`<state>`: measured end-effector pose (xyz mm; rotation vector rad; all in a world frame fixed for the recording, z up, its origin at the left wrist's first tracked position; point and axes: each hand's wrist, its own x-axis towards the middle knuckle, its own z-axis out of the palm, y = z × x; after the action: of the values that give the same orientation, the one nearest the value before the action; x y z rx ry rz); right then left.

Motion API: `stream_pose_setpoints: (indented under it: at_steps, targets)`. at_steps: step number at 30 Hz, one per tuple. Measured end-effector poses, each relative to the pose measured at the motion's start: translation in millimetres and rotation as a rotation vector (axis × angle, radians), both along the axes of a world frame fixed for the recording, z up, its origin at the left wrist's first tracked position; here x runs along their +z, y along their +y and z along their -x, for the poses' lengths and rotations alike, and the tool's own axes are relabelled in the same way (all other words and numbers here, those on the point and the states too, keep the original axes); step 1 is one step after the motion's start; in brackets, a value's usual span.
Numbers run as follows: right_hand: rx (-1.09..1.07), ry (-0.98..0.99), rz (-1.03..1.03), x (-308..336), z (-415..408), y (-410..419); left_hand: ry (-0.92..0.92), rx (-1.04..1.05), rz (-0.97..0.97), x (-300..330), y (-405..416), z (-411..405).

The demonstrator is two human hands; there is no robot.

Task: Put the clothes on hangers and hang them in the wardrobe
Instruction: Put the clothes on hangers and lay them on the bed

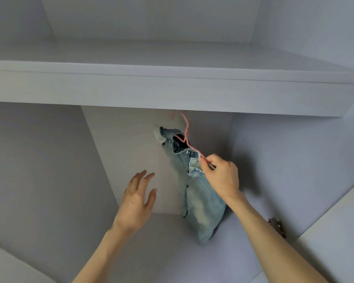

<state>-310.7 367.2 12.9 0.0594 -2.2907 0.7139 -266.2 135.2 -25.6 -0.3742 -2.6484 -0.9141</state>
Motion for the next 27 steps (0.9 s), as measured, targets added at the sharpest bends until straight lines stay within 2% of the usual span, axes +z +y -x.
stream_pose_setpoints:
  at_steps: [4, 7, 9, 14, 17, 22, 24, 27]
  targets:
    - [0.201, 0.065, -0.149, -21.2, -19.5, -22.5, 0.033, 0.132, -0.064, 4.1, -36.8, -12.3]
    - [0.370, 0.105, -0.205, -19.0, -27.8, -47.2, -0.002, 0.206, 0.012, 7.8, -77.3, -27.1]
    - [0.493, 0.092, -0.193, -15.4, -32.7, -66.9, -0.047, 0.200, 0.066, 8.8, -100.2, -49.1]
    - [0.767, -0.120, -0.012, -18.1, -57.8, -123.2, -0.100, 0.291, 0.010, -7.6, -135.9, -152.6]
    - [0.914, -0.188, 0.037, -26.3, -89.8, -168.2, -0.098, 0.464, 0.056, -15.8, -148.8, -222.7]
    - [1.106, -0.260, -0.006, -28.9, -154.2, -239.6, 0.015, 0.859, 0.136, -20.2, -171.6, -314.0]
    - [1.161, -0.220, -0.025, -27.1, -181.7, -262.2, 0.053, 0.931, 0.120, -15.7, -180.4, -350.9]
    - [1.186, -0.002, -0.095, -27.8, -228.5, -293.2, 0.111, 1.003, 0.100, -8.9, -187.4, -409.8]
